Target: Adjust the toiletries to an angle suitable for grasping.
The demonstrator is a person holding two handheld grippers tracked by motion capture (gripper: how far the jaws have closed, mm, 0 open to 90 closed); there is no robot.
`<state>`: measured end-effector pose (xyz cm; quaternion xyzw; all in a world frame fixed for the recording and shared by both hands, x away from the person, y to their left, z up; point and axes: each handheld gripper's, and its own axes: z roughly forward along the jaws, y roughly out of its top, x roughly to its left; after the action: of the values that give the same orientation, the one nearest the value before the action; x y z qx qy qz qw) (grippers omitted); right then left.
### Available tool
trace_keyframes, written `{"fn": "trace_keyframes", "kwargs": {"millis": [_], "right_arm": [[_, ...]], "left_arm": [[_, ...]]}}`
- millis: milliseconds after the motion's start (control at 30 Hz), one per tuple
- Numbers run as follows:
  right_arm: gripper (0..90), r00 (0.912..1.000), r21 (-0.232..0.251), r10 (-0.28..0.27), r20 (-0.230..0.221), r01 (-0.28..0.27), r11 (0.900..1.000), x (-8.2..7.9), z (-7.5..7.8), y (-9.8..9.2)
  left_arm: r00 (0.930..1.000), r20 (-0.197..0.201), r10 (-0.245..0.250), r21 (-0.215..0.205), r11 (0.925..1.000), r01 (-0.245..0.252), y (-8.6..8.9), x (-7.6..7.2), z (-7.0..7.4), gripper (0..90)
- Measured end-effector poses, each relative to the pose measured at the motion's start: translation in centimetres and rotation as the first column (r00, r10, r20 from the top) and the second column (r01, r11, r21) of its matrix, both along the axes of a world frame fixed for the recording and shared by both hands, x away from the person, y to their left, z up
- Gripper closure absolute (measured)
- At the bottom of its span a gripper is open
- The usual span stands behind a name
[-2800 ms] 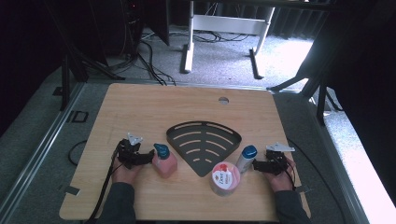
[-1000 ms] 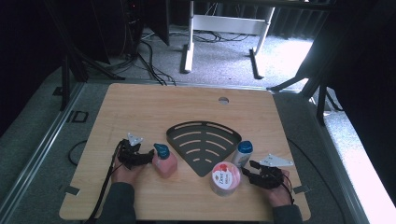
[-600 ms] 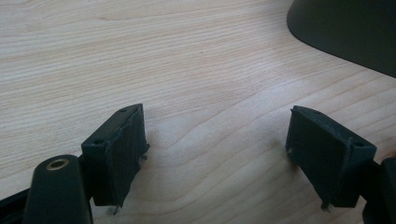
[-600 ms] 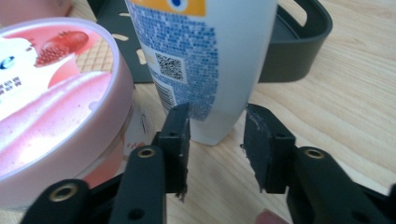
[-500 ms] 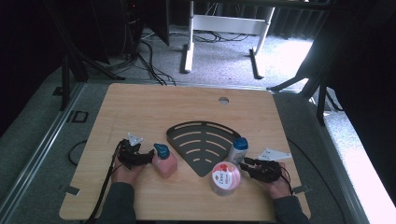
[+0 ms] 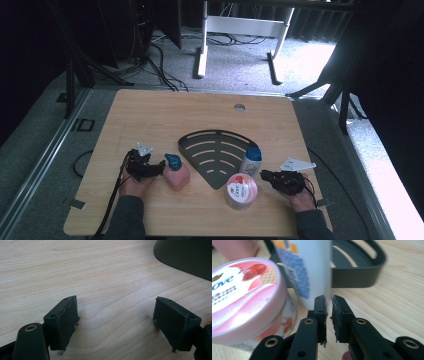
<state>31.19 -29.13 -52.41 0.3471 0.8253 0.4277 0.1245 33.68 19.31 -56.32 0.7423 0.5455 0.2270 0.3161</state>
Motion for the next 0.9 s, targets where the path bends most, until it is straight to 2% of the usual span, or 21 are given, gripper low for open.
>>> {"fn": "trace_keyframes", "kwargs": {"millis": [100, 167, 267, 400, 667, 900], "right_arm": [[83.2, 0.9997, 0.028, -0.023, 0.004, 0.023, 0.999, -0.1, 0.4, -0.1], [84.6, 0.9988, 0.008, -0.048, 0.005, 0.048, 0.999, 0.0, 0.6, 0.2], [88.6, 0.9978, 0.004, -0.067, -0.003, 0.067, 0.998, 0.4, 0.7, 0.7], [90.0, 0.9985, -0.017, -0.054, -0.008, 0.054, 0.998, 0.9, 0.6, 1.6], [90.0, 0.9991, -0.024, -0.031, -0.028, 0.030, 0.999, 2.1, 0.7, 2.6], [90.0, 0.9989, -0.044, 0.030, -0.036, -0.031, 0.999, 2.7, 1.0, 4.3]], "left_arm": [[1.0000, 0.000, 0.000, 0.000, 1.0000, 0.000, 0.0, 0.0, 0.0, 20.5], [1.0000, 0.000, 0.000, 0.001, 1.0000, 0.000, 0.0, 0.0, 0.0, 20.5], [1.0000, 0.000, 0.000, 0.001, 1.0000, 0.000, 0.0, 0.0, 0.0, 20.5], [1.0000, 0.000, 0.000, 0.000, 1.0000, 0.000, 0.0, 0.0, 0.0, 20.5], [1.0000, 0.000, -0.003, 0.000, 1.0000, 0.003, 0.0, 0.0, 0.0, 20.6], [1.0000, 0.000, -0.003, 0.000, 1.0000, 0.003, 0.0, 0.0, 0.0, 20.6]]}}
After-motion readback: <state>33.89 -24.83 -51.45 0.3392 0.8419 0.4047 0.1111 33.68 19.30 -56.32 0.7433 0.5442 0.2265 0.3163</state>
